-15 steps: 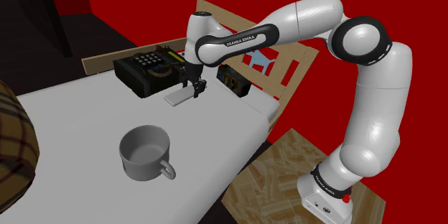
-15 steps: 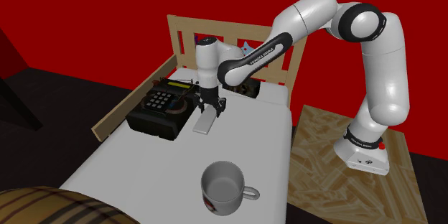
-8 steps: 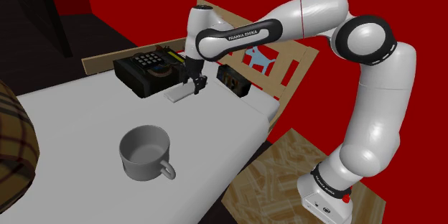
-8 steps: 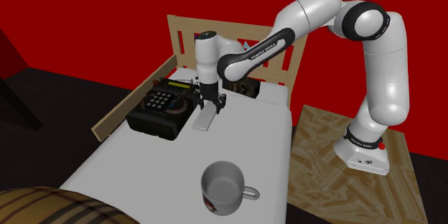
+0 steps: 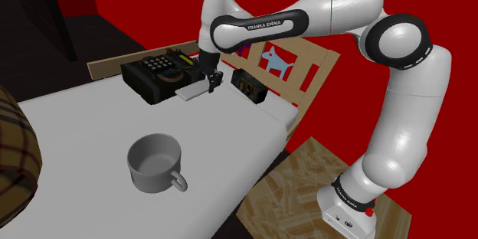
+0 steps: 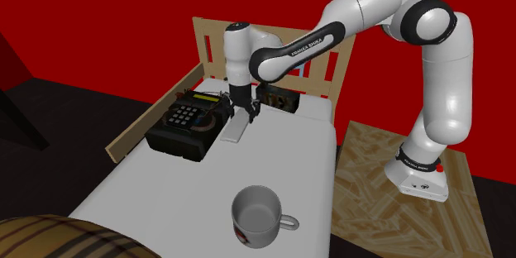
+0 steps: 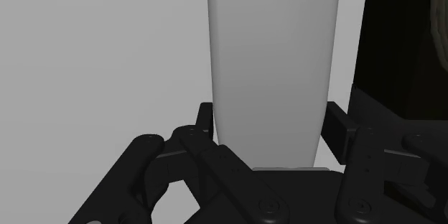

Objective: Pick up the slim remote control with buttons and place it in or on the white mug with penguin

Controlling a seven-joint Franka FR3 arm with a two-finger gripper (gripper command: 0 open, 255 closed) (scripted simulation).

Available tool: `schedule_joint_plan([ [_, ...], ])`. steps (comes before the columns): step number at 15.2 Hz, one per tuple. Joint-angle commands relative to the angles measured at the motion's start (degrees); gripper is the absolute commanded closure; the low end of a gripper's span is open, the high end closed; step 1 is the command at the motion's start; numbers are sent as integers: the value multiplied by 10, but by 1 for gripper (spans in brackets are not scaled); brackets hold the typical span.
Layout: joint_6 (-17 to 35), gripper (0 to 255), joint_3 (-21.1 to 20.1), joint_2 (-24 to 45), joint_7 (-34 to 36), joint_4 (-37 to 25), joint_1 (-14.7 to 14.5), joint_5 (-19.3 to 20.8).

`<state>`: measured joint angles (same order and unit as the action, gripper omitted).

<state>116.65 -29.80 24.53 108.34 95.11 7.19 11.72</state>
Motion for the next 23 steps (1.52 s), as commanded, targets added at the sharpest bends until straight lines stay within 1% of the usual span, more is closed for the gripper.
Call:
schedule_joint_plan([
  [1, -15, 255, -2, -5, -1, -11, 0, -3],
  [10, -76, 255, -8, -23, -8, -57, 0, -15],
  [19, -142, 255, -11, -30, -12, -117, -4, -20],
  [20, -144, 255, -12, -30, -12, -119, -4, -21],
  [23, -130, 255, -24, -59, 17, -78, -16, -31],
])
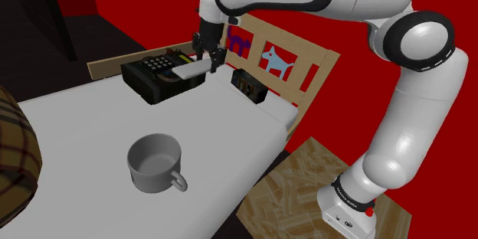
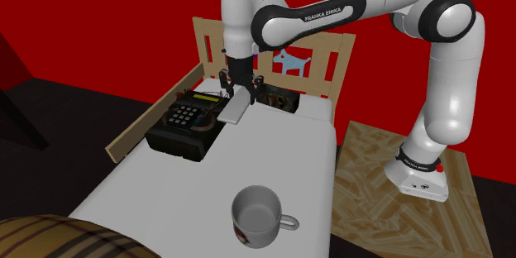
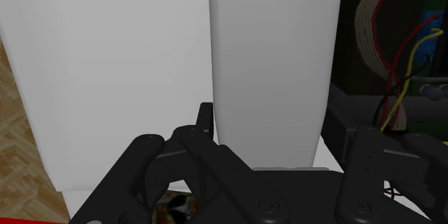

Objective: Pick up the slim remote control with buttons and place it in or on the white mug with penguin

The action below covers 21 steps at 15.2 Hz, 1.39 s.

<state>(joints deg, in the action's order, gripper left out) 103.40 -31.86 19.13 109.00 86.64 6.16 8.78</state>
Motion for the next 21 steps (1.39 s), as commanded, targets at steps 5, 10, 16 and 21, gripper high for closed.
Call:
schedule_joint_plan([
  [5, 19, 255, -26, -41, 61, 57, -31, -15],
  [10, 29, 255, -48, -64, 117, 87, -63, -22],
  [16, 33, 255, -76, -70, 192, 98, -109, -20],
  [21, 30, 255, -97, -58, 261, 88, -155, -7],
])
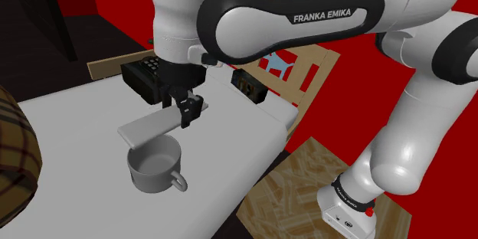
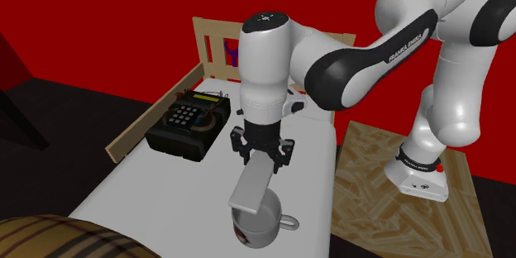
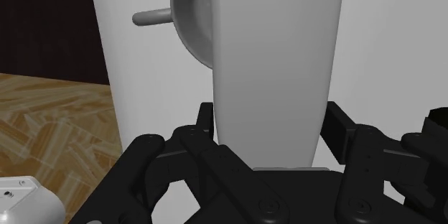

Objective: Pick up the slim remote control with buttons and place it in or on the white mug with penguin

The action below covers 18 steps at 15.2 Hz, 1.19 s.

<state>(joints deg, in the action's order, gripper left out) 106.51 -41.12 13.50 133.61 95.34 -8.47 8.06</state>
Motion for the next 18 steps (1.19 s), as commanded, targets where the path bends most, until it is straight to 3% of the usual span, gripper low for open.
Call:
schedule_joint_plan([
  [1, -2, 255, -8, 3, 29, -3, -19, 4],
  [3, -6, 255, -17, 17, 65, -17, -45, 16],
  [18, 90, 255, -7, 40, 78, 62, -47, 37],
])
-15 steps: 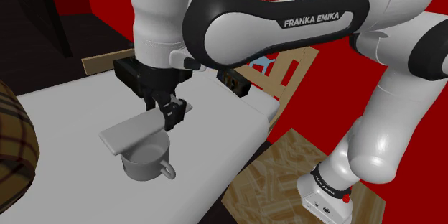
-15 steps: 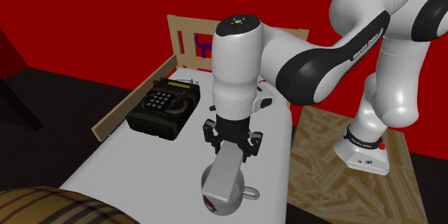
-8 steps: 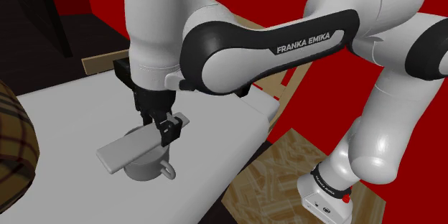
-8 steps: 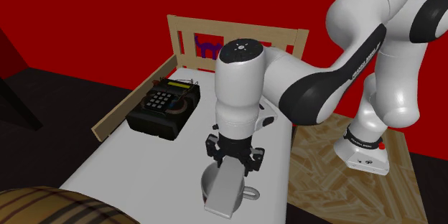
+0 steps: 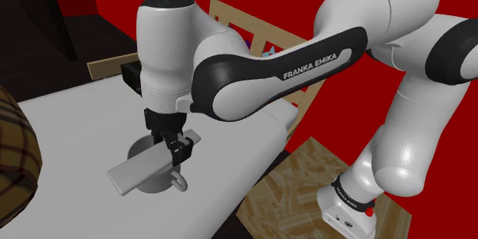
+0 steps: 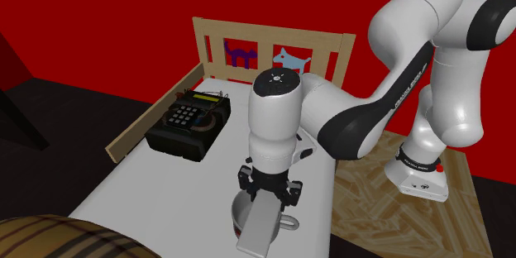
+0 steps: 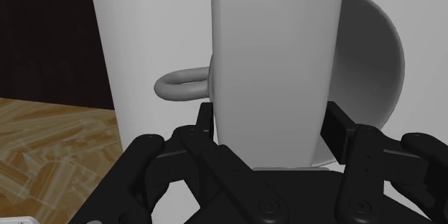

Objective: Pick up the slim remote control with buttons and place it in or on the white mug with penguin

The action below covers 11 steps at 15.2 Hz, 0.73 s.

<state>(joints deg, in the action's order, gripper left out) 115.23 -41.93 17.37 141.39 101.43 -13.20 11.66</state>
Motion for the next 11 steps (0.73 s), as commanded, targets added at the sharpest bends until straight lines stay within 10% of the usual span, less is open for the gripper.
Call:
schedule_joint_plan([
  [1, 3, 255, 1, 2, 0, 1, 0, 1],
  [6, 3, 255, 1, 2, 0, 1, 0, 1],
  [7, 3, 0, 0, 1, 0, 2, 0, 1],
  [11, 2, 0, 0, 2, 0, 1, 0, 1],
])
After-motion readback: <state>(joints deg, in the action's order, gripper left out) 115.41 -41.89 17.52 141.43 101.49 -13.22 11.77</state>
